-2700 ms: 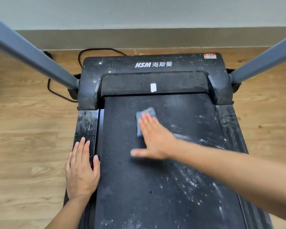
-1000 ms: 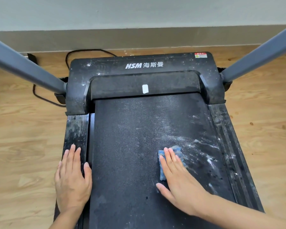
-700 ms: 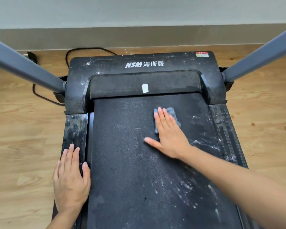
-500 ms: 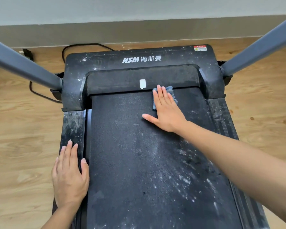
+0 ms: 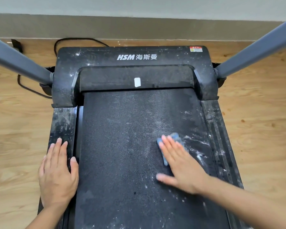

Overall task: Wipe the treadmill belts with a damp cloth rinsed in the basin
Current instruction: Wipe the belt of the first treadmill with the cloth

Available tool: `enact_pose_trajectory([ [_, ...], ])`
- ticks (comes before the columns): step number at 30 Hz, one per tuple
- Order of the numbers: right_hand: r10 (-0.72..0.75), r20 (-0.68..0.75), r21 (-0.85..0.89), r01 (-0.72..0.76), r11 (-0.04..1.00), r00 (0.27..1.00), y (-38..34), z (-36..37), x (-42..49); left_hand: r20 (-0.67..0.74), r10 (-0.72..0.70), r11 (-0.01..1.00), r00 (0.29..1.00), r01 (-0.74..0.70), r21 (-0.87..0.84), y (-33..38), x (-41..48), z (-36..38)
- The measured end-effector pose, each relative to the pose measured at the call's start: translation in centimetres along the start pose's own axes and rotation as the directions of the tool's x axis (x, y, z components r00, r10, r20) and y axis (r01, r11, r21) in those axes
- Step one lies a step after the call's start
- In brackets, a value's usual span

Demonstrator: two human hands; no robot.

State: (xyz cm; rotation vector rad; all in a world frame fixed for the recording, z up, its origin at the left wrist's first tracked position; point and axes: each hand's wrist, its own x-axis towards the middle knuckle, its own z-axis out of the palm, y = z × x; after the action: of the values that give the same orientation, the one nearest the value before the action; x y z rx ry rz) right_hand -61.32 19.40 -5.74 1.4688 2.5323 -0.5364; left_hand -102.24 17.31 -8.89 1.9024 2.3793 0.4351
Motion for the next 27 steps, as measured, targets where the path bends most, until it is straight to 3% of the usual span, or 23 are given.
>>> enact_pose_trajectory([
  [4,0.222,-0.063,0.058,-0.219,0.974,0.973,4.9,-4.3,9.7,0.008,-0.002,1.0,1.0,0.002,0.004,0.1,0.1,-0.2],
  [8,0.279,-0.073,0.073,-0.274,0.959,0.957,8.6,-6.6,12.8,0.018,-0.01,1.0,1.0,0.009,0.01,0.3,0.1,-0.1],
  [14,0.112,0.052,0.079,-0.115,0.99,0.992,2.5,-1.6,-1.3,0.01,0.013,1.0,1.0,-0.013,0.013,-0.2,0.1,0.2],
  [17,-0.035,0.057,-0.087,0.04,0.995,0.998,-0.3,2.1,-8.8,0.008,0.0,1.0,1.0,0.0,-0.003,-0.3,0.3,0.2],
  [19,-0.048,0.05,-0.091,0.052,0.994,0.998,1.0,2.2,-8.3,0.0,0.006,1.0,1.0,-0.006,-0.004,-0.1,0.2,0.2],
  [24,0.244,-0.047,0.037,-0.243,0.969,0.969,6.2,-2.9,4.8,0.026,-0.008,1.0,1.0,0.008,0.017,0.2,0.2,-0.2],
  [27,0.317,-0.064,0.077,-0.312,0.947,0.946,9.0,-5.7,11.0,0.019,-0.011,1.0,1.0,0.01,0.02,0.4,0.1,-0.2],
])
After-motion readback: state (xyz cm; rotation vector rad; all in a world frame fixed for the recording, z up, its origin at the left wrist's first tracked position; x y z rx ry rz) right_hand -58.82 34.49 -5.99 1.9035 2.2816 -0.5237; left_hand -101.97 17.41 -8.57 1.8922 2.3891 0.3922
